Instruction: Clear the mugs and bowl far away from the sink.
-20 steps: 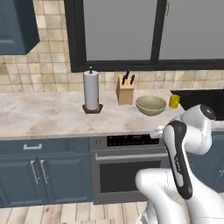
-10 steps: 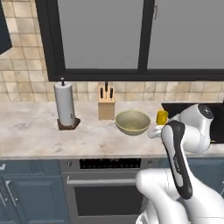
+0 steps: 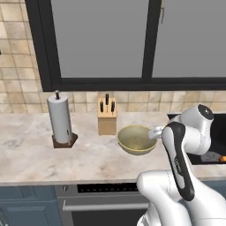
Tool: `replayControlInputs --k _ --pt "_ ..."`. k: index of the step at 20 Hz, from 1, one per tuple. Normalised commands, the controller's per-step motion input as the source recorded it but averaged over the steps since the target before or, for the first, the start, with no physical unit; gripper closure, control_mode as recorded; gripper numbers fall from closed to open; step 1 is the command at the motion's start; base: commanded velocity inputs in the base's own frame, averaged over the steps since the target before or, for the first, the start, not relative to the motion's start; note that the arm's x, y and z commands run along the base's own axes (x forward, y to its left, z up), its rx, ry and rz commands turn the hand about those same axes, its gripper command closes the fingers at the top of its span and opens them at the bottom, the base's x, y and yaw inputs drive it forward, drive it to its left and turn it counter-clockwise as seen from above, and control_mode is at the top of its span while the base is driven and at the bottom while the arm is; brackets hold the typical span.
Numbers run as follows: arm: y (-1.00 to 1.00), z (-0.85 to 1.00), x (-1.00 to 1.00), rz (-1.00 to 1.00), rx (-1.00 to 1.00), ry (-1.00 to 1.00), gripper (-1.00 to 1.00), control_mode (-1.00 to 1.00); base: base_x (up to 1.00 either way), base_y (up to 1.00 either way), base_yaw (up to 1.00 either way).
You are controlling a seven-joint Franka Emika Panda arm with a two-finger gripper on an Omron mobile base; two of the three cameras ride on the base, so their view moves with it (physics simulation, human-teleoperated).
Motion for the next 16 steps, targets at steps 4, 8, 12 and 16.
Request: replayControlInputs --k 4,8,12,16 --pt "0.00 0.00 0.00 0.00 0.00 0.00 -1.00 1.00 0.55 0.00 -0.18" --pt "0.00 0.00 0.00 0.00 0.00 0.00 -1.00 1.00 0.49 0.00 -0.28" --pt "0.00 0.00 0.00 0.00 0.00 0.00 -1.00 1.00 0.24 0.00 -0.25" --pt "0.00 0.00 0.00 0.00 0.00 0.00 -1.00 -1.00 0.00 0.00 -0.03"
